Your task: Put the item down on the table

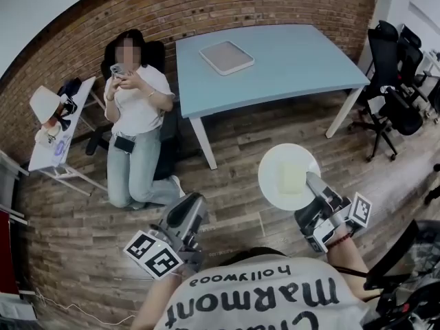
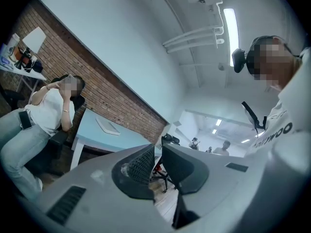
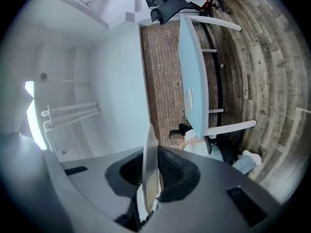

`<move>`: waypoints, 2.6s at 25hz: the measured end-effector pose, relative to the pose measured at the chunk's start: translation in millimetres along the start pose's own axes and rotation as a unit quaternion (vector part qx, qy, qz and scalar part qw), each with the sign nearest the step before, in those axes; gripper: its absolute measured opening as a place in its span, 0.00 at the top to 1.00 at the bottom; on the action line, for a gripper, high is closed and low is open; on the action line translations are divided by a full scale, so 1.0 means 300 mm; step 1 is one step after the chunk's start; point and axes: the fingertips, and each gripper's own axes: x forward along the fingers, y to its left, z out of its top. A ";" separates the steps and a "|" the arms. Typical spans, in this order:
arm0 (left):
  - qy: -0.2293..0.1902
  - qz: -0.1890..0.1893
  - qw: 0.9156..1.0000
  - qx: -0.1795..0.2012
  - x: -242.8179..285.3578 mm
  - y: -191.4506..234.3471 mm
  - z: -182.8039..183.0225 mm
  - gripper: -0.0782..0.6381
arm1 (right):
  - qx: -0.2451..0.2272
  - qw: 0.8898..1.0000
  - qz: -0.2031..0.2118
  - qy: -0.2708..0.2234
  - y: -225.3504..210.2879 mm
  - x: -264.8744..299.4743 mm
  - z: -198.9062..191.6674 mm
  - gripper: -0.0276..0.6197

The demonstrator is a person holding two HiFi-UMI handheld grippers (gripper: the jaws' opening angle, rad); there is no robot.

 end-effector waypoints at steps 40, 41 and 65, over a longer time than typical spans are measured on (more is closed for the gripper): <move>-0.001 0.051 0.998 -0.028 0.315 0.246 0.058 0.82 | 0.006 1.000 -0.008 0.025 -0.104 0.297 0.345 0.89; -0.001 0.053 0.998 -0.028 0.326 0.249 0.057 0.82 | 0.006 1.000 -0.010 0.027 -0.111 0.300 0.355 0.89; -0.020 0.065 0.997 -0.021 0.659 0.255 0.013 0.82 | -0.012 0.999 -0.009 0.030 -0.164 0.348 0.746 0.89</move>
